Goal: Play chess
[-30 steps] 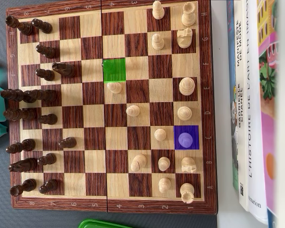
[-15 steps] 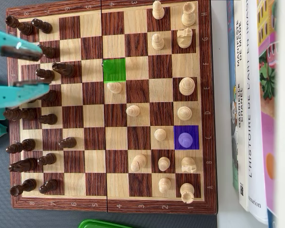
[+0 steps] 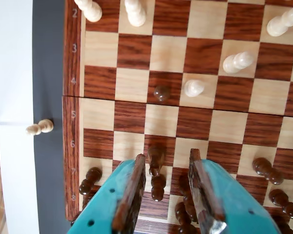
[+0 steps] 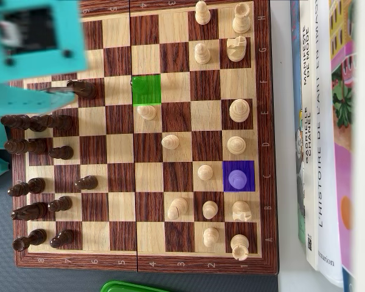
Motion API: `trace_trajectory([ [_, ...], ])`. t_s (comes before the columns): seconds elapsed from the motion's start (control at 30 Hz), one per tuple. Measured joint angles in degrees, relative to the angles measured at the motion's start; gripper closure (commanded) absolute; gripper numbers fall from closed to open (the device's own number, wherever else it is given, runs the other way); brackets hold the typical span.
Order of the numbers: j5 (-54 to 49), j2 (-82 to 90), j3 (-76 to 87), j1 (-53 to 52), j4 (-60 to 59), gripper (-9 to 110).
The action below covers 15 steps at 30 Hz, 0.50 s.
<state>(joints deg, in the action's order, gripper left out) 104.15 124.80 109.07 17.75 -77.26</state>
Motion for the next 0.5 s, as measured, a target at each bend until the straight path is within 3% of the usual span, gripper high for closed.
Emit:
trace_trajectory([
  [0.5,4.22,-19.69,-9.49,3.08,0.0,87],
])
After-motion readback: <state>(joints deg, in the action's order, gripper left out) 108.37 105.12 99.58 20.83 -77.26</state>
